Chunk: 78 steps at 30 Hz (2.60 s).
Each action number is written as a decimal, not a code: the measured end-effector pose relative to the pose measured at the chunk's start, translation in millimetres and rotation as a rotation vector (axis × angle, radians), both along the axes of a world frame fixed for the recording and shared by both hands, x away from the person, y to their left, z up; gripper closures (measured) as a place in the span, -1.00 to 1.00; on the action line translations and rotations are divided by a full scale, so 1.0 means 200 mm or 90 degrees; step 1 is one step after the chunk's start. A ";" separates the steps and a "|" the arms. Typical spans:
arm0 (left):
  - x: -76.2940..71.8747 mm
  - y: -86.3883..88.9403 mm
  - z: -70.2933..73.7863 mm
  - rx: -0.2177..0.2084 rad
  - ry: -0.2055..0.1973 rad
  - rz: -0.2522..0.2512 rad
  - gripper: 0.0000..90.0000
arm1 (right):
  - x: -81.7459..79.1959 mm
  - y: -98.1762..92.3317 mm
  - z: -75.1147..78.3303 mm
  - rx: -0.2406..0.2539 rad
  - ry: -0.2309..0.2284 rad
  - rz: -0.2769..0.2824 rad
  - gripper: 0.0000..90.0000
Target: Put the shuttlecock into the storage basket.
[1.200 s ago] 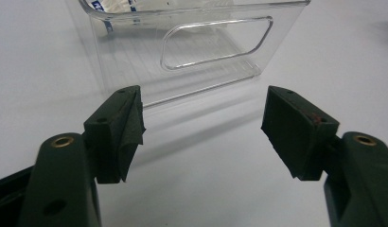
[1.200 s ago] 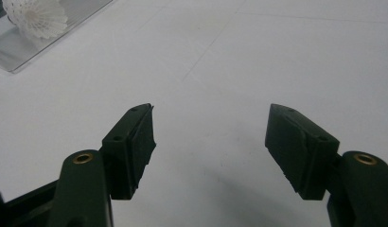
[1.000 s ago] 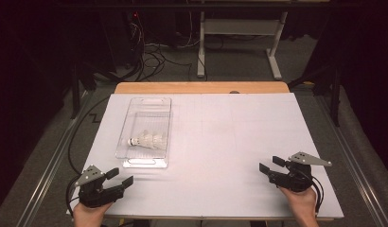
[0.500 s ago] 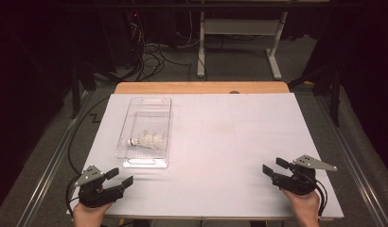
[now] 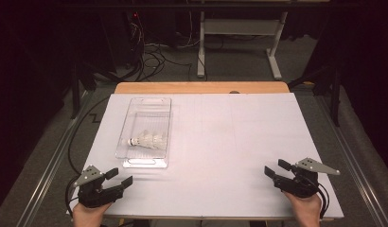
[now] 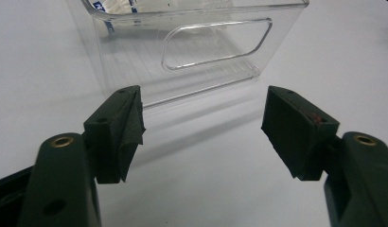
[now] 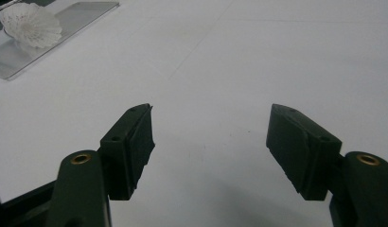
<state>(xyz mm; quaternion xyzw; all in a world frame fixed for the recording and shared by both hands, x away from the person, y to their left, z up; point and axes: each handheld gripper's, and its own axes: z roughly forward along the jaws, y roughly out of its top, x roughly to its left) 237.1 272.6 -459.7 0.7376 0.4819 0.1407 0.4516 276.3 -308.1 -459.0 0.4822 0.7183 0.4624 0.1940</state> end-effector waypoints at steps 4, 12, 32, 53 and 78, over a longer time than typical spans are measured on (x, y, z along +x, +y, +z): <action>0.00 0.00 0.00 0.001 -0.001 -0.001 -0.31 | 0.00 0.00 0.00 0.003 0.000 -0.004 -0.28; 0.00 0.00 0.00 0.002 -0.002 -0.003 -0.31 | 0.00 0.01 -0.01 -0.001 -0.001 0.002 -0.29; 0.00 -0.01 0.00 0.004 -0.001 -0.006 -0.31 | 0.00 0.01 0.00 0.000 -0.001 0.000 -0.32; 0.00 -0.01 0.00 0.003 0.001 -0.007 -0.31 | 0.00 0.01 0.00 0.008 -0.009 -0.002 -0.32; 0.00 -0.01 0.00 0.002 0.001 -0.008 -0.31 | -0.01 0.01 0.00 0.012 -0.014 -0.003 -0.33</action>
